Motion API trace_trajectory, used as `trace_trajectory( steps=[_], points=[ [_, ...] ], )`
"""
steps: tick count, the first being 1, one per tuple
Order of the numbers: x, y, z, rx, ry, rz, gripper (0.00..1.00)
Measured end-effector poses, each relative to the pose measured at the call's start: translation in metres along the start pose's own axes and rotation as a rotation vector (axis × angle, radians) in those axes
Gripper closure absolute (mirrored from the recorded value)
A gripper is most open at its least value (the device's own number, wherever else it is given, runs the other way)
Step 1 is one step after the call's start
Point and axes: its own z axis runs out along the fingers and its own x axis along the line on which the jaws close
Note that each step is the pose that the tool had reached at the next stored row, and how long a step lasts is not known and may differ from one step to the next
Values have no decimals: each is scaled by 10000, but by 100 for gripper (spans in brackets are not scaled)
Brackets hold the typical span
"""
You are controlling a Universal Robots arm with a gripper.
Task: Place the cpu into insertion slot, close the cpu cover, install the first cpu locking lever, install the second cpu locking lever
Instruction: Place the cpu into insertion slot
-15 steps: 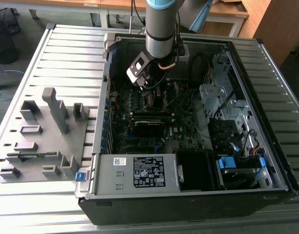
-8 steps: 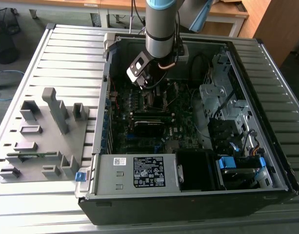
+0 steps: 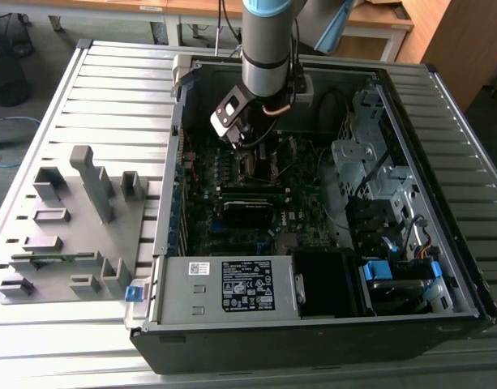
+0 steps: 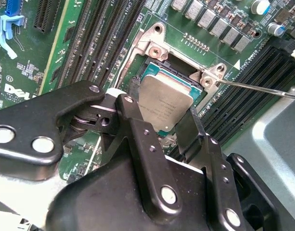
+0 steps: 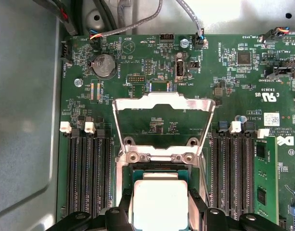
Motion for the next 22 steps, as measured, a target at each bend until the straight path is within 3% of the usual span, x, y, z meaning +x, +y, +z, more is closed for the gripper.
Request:
trace_trajectory(
  steps=[22],
  points=[
    [1,11,25,-3,-2,36,46]
  ],
)
